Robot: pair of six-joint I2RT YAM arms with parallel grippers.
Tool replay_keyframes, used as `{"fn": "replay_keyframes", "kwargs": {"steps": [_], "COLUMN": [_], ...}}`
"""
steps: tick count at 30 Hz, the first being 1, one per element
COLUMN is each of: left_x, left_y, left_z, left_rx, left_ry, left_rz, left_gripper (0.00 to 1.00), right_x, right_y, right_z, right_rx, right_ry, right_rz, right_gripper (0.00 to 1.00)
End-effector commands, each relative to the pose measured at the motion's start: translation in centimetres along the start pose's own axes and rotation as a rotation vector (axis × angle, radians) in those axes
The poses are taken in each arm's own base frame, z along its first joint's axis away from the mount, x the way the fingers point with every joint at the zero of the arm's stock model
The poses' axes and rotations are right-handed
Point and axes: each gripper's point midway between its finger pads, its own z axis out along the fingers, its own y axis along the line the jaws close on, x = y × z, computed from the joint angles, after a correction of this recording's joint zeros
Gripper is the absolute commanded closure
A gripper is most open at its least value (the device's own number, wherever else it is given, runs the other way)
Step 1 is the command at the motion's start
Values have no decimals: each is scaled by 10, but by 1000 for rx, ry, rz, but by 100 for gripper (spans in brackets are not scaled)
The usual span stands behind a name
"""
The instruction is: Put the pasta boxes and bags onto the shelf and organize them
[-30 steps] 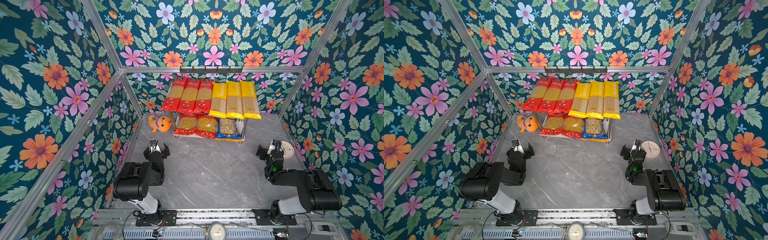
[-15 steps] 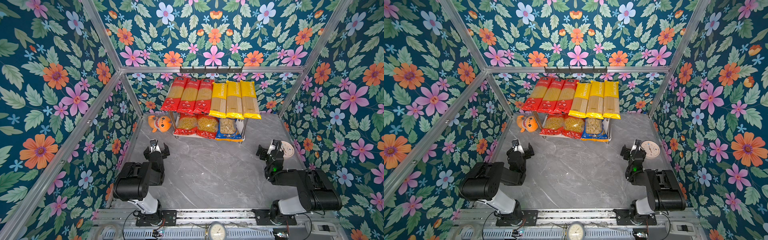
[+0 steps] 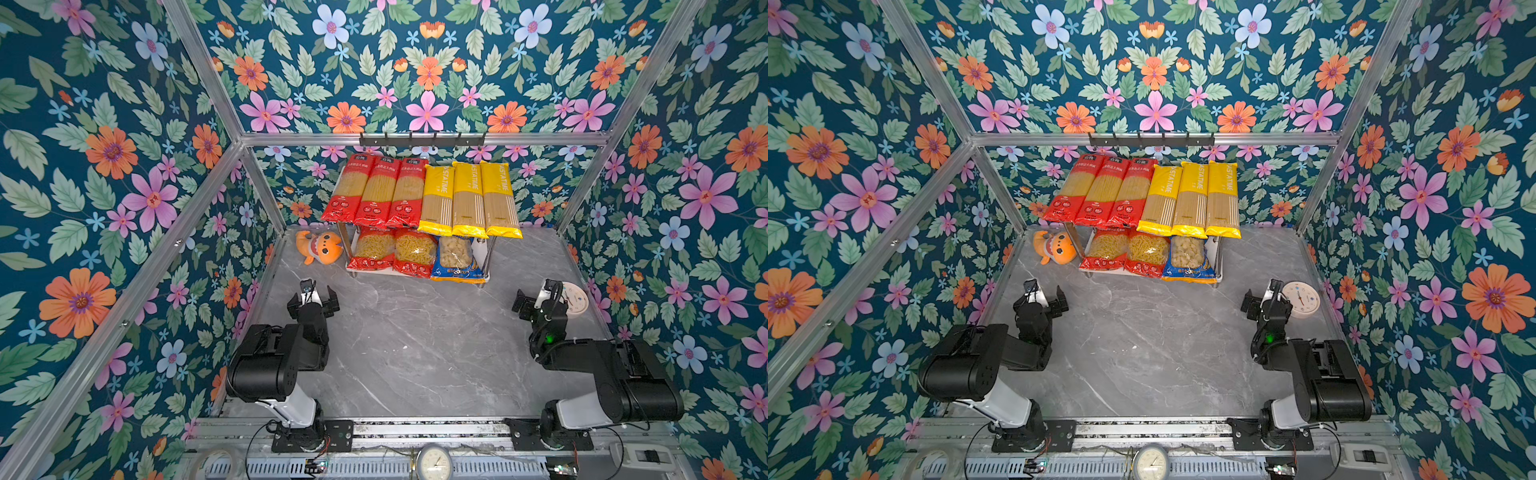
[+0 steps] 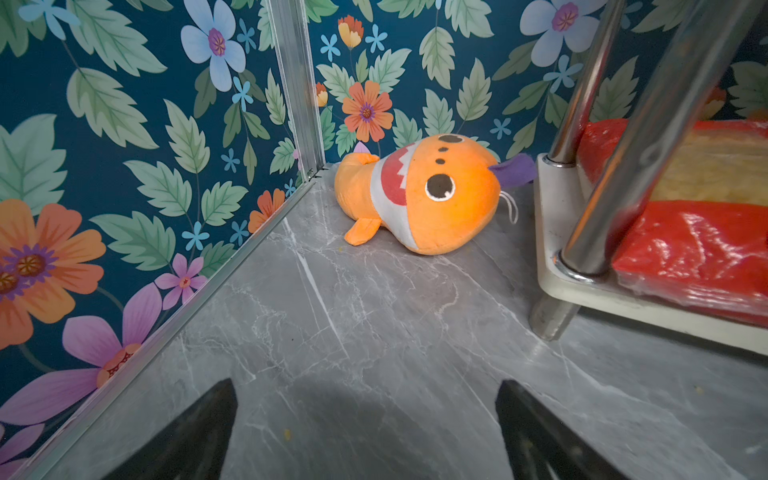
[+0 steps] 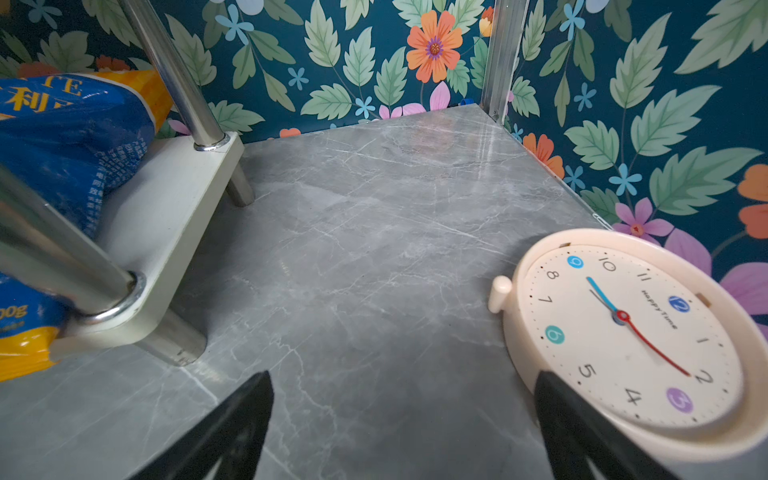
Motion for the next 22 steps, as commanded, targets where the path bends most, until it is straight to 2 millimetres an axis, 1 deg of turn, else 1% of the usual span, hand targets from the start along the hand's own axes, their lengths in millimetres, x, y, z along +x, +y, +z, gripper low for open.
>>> {"fn": "replay_keyframes", "kwargs": {"steps": [1, 22], "left_x": [-4, -4], "left_y": [0, -1], "left_z": [0, 0], "left_rx": [-2, 3], "left_ry": [-14, -14], "left_rz": [-8, -4], "left_gripper": [0, 0], "right_x": [-6, -6], "right_y": [1, 1], "right_z": [0, 0], "right_rx": [-4, -4], "right_ry": [-20, -20], "right_rz": [-2, -2], "right_gripper": [1, 1]}}
